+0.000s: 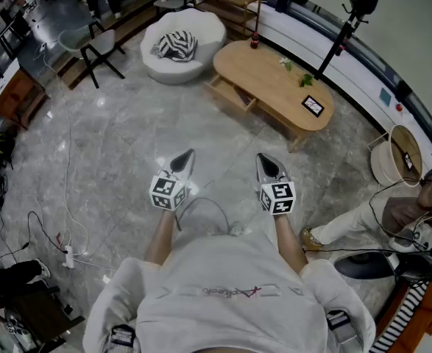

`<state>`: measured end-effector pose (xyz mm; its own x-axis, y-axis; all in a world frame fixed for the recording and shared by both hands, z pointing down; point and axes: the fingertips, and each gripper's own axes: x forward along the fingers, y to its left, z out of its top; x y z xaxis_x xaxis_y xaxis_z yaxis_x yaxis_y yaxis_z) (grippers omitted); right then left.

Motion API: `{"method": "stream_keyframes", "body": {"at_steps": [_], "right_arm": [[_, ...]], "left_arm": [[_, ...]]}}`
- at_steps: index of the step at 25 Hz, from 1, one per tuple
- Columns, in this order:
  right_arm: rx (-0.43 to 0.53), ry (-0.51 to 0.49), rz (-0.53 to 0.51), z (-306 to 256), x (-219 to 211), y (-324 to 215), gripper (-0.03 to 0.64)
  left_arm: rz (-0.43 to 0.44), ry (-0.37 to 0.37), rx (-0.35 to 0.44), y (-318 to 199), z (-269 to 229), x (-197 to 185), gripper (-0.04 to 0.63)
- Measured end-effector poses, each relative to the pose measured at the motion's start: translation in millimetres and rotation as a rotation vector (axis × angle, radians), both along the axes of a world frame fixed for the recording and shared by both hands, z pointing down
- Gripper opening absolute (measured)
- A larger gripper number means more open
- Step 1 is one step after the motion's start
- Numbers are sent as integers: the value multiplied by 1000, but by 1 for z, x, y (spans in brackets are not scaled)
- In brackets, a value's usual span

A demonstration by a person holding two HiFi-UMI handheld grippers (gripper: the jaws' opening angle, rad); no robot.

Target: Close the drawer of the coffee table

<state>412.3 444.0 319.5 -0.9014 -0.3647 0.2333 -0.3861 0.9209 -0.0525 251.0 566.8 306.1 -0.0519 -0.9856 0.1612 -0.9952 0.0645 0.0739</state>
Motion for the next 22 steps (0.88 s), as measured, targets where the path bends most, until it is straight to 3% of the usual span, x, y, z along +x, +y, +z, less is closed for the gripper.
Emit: {"method": "stream_keyframes", "body": {"at_steps": [22], "right_arm": [[-10, -16, 52, -4, -36, 16, 5]], "left_arm": [[50, -19, -4, 12, 3, -40, 0]]}}
